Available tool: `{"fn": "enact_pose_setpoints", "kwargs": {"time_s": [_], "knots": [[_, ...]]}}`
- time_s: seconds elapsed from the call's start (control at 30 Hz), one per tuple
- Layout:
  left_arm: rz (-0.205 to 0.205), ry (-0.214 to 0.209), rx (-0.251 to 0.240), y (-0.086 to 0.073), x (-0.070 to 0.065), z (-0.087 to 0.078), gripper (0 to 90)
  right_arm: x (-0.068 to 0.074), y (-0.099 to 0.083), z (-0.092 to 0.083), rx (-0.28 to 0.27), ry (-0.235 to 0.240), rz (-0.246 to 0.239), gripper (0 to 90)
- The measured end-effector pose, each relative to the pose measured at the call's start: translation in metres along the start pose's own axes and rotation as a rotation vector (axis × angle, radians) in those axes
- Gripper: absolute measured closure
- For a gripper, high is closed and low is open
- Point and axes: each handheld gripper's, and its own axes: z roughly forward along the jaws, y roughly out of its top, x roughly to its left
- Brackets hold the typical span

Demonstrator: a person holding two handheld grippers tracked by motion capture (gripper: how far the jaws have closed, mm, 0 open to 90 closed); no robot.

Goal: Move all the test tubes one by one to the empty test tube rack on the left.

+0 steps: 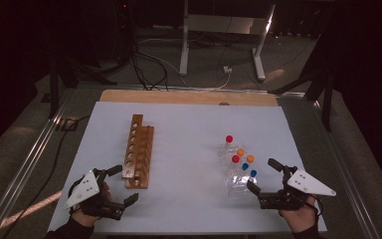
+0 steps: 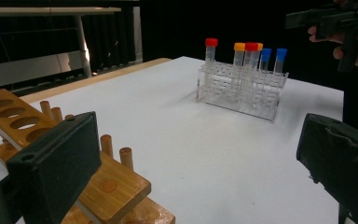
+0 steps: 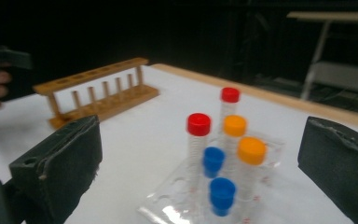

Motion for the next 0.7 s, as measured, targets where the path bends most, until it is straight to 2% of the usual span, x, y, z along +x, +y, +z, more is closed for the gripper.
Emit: {"fn": "enact_pose_setpoints", "kwargs": {"time_s": [0.17, 0.43, 0.6, 0.7], "knots": [[0.0, -0.001, -0.003, 0.0, 0.0, -0.001, 0.6, -0.003, -0.002, 0.004, 0.029, 0.019, 0.015, 0.0], [-0.002, -0.003, -0.008, 0.0, 0.0, -0.001, 0.6, -0.012, -0.01, 0.007, 0.074, -0.005, 0.013, 0.0], [-0.004, -0.003, -0.008, 0.0, 0.0, -0.001, 0.5, -0.013, -0.016, 0.009, 0.11, 0.0, 0.019, 0.2], [-0.005, -0.004, -0.009, 0.0, 0.001, -0.002, 0.6, -0.014, -0.02, 0.011, 0.132, 0.003, 0.036, 4.3]]}}
